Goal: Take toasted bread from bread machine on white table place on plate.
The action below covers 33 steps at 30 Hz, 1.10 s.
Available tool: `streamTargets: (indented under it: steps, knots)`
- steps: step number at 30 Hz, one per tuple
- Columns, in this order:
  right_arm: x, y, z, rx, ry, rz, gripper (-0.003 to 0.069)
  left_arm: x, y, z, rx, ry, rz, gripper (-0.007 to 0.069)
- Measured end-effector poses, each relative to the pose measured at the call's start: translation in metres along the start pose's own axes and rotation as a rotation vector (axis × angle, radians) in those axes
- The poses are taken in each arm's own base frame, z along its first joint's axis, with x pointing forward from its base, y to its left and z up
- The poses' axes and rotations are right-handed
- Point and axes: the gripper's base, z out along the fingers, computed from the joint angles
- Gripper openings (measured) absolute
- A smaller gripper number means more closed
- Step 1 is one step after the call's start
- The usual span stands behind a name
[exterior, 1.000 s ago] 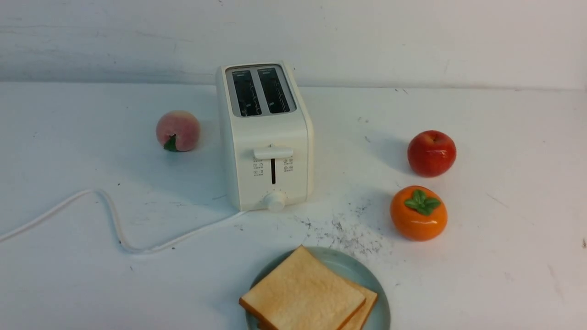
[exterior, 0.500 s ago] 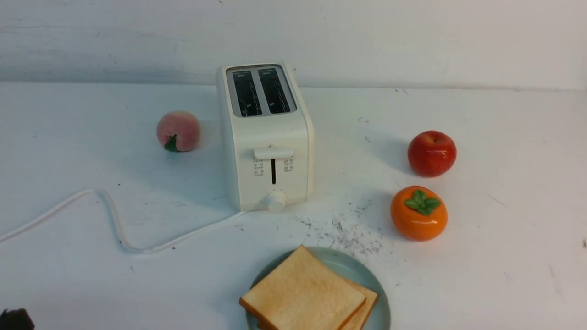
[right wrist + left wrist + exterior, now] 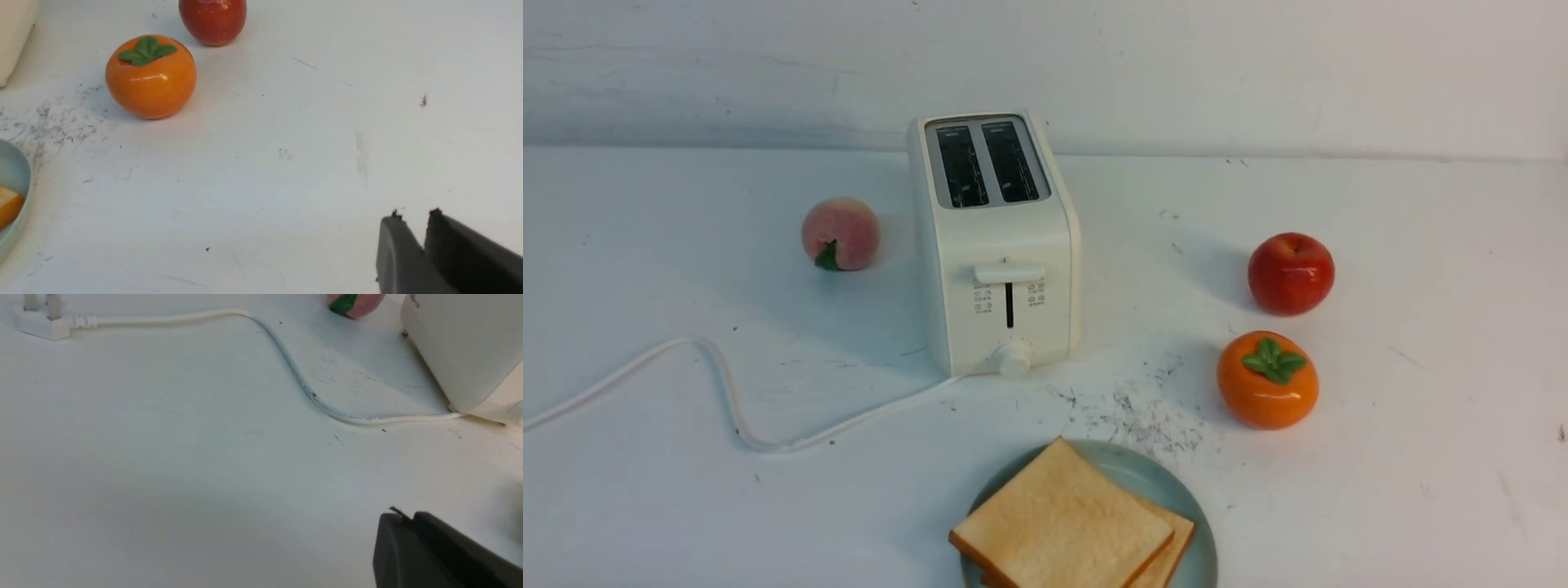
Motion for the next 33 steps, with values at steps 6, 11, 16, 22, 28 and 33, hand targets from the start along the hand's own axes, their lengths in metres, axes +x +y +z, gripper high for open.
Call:
streamTargets:
  steps: [6,11,16,22,28,33]
  knots:
    - [0.0000,0.0000,0.0000,0.000,0.000,0.000,0.0119,0.0008,-0.0014,0.0000,0.025,0.013,0.004,0.0036]
    - [0.0000,0.0000,0.0000,0.000,0.000,0.000,0.0125,0.0011,-0.0021,0.0000,0.033,0.017,-0.016,0.0039]
    - [0.0000,0.0000,0.0000,0.000,0.000,0.000,0.0132,0.0012,-0.0022,0.0000,0.033,0.018,-0.018,0.0043]
    - [0.0000,0.0000,0.0000,0.000,0.000,0.000,0.0139,0.0012,-0.0022,0.0000,0.033,0.018,-0.018,0.0051]
    - [0.0000,0.0000,0.0000,0.000,0.000,0.000,0.0148,0.0012,-0.0021,0.0000,0.033,0.018,-0.018,0.0054]
    - [0.0000,0.0000,0.0000,0.000,0.000,0.000,0.0149,0.0012,-0.0022,0.0000,0.034,0.018,-0.019,0.0057]
